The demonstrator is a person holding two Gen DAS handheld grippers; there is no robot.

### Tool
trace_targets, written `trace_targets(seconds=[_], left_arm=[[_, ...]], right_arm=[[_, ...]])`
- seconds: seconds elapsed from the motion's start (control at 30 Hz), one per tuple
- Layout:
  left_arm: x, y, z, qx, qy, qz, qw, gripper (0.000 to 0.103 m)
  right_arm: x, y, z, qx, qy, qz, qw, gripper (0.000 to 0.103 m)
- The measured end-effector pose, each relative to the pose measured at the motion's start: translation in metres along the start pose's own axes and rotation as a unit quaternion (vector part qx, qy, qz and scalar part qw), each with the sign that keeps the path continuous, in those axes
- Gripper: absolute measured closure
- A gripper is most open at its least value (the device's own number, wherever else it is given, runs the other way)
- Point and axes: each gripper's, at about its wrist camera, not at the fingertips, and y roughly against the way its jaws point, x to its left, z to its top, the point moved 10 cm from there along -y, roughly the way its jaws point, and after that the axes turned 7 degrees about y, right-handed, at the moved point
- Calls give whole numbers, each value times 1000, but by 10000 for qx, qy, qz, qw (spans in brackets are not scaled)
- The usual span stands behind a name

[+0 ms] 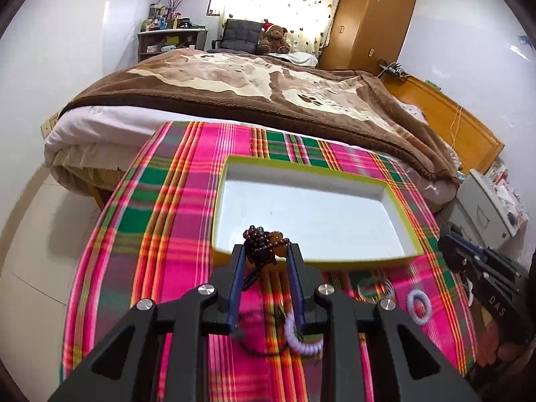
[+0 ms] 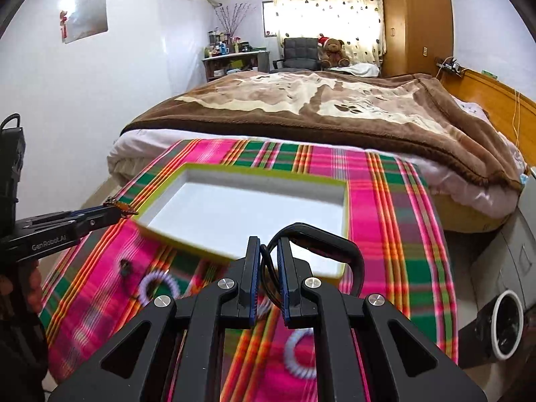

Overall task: Organize jewelry
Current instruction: 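Carry the beaded bracelet into the box and open the left tool while the right tool carries the strap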

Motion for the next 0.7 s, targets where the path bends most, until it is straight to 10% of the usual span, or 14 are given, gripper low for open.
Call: trace_targets(seconds=[0.7], left_arm=[[-8, -88, 30, 547, -159, -33, 9984, 77]], right_arm=[[-26, -107, 8, 898, 326, -83, 9954, 93]])
